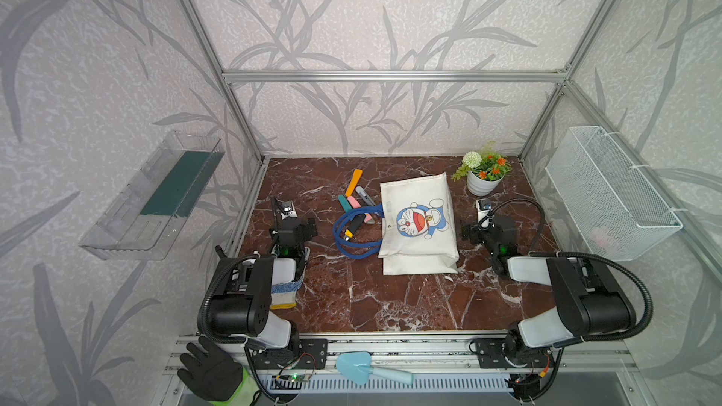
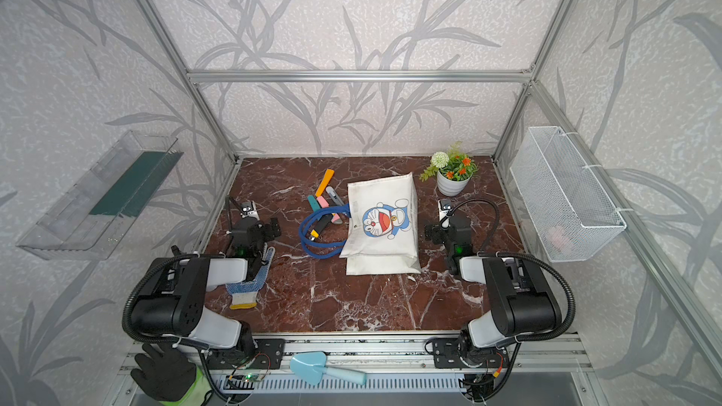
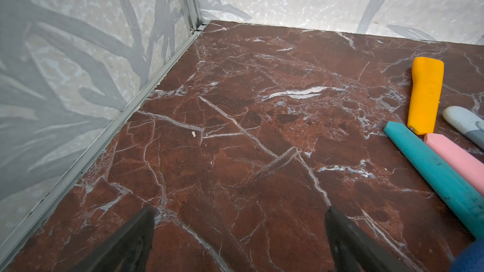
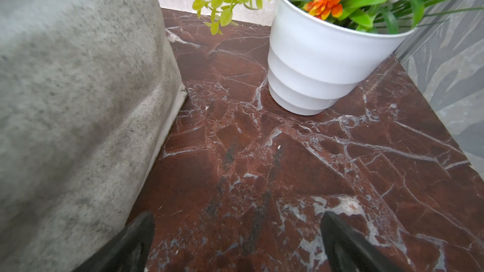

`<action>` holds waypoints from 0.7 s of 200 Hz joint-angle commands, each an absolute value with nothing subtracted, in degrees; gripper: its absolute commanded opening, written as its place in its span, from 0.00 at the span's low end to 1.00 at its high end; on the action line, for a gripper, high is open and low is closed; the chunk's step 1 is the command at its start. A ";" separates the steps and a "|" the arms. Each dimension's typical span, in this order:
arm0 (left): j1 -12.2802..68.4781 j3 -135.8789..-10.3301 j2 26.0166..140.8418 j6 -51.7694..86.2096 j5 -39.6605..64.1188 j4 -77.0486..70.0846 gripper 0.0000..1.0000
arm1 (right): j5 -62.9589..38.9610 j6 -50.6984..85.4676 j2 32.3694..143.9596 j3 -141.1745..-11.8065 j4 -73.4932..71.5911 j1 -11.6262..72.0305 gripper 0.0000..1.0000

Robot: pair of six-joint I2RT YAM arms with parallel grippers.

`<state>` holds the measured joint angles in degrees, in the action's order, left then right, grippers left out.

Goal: Place the art knife into the pouch
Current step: Open the pouch at the center of the board.

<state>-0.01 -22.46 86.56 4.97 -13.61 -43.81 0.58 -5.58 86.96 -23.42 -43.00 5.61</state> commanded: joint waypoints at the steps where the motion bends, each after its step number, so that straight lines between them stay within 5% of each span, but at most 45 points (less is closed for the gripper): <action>1: 0.10 -23.68 87.19 4.19 -14.03 -45.44 0.99 | 0.02 -5.10 87.33 -24.67 -43.86 5.45 0.99; 119: 0.26 -23.03 86.11 3.81 -13.45 -45.95 0.99 | 0.36 -5.33 87.30 -24.53 -44.03 5.68 0.99; 140: 1.23 -25.61 79.85 3.62 -15.81 -35.33 0.99 | 3.23 -4.20 83.81 -26.12 -39.36 5.98 0.99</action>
<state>0.05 -22.46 85.91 4.64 -13.58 -43.18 0.54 -5.54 86.94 -23.44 -43.03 5.65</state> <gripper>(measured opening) 0.992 0.992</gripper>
